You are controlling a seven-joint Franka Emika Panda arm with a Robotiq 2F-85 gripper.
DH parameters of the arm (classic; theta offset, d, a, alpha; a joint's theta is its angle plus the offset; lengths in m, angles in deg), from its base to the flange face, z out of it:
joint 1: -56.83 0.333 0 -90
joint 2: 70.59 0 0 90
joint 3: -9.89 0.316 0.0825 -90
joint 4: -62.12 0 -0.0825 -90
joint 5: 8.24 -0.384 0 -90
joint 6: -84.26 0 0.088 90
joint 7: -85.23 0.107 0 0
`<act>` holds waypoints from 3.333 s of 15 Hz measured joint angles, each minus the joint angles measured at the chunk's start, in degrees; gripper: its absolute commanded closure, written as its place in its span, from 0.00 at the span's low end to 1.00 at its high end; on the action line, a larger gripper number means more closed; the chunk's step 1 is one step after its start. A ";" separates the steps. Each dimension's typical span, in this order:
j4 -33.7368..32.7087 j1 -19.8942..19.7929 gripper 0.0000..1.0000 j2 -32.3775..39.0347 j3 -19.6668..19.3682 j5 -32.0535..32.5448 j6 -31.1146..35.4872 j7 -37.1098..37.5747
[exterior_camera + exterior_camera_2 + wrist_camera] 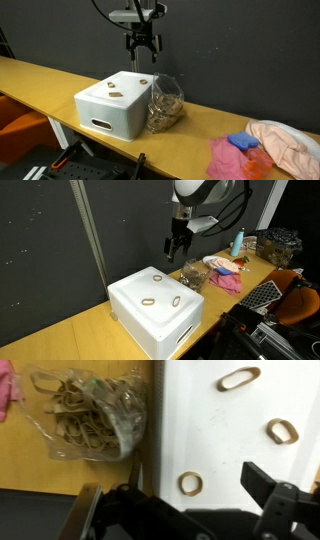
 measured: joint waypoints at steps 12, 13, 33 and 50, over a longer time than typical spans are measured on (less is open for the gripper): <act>-10.56 8.27 0.00 14.67 5.87 -1.57 0.07 -0.54; -10.50 8.90 0.00 14.66 5.94 -1.36 0.07 -0.45; -12.97 10.40 0.86 20.75 5.93 -0.41 -0.10 -0.42; -1.51 10.58 0.99 7.86 4.54 5.88 -1.36 6.61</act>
